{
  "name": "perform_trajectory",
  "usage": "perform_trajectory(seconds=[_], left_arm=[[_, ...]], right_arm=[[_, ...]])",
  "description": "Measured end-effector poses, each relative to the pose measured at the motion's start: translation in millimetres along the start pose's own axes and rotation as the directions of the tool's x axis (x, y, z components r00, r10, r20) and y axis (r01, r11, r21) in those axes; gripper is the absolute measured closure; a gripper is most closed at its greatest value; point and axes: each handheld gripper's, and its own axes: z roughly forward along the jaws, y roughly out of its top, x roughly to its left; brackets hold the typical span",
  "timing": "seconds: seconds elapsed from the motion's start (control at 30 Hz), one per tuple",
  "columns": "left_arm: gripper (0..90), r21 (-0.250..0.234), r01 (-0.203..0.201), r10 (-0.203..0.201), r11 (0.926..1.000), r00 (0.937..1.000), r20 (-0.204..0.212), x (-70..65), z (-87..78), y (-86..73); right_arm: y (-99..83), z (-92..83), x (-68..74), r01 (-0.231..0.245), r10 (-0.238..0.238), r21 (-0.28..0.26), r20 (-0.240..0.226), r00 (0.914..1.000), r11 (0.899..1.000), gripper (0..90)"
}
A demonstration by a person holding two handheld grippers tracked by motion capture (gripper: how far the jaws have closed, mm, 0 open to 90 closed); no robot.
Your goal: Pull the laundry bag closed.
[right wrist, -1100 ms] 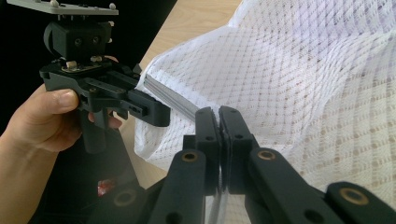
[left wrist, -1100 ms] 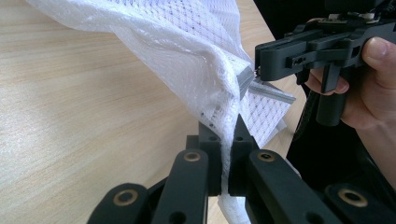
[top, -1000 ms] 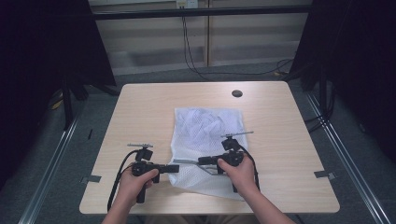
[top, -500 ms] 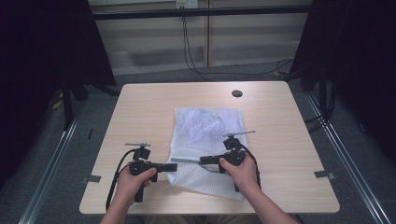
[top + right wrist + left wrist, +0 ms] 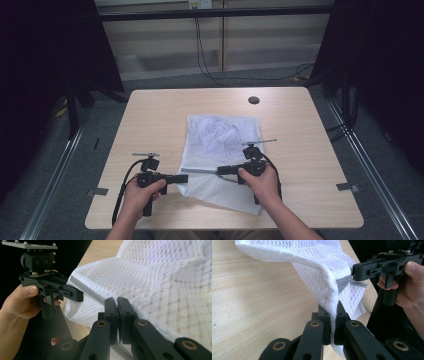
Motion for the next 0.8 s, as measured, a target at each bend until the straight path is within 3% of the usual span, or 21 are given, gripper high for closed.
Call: perform_trajectory(seconds=[0.17, 0.2, 0.8], left_arm=[[88.2, 0.0, 0.015, -0.015, 0.9999, 0.9999, 0.009, -0.6, 2.1, 0.6], [88.2, 0.001, 0.001, -0.001, 1.0, 1.0, 0.004, 0.0, 1.9, 0.8], [88.3, 0.001, 0.006, -0.006, 1.0, 1.0, -0.001, 2.1, -0.1, 0.0]], right_arm=[[0.8, -3.2, -1.1, 0.002, -0.002, -0.003, 0.002, 1.0, 1.0, 87.1], [0.6, -3.5, -2.1, 0.005, -0.005, -0.003, -0.003, 1.0, 1.0, 87.1], [1.1, -3.9, -3.0, 0.005, -0.005, 0.002, 0.002, 1.0, 1.0, 87.1]])
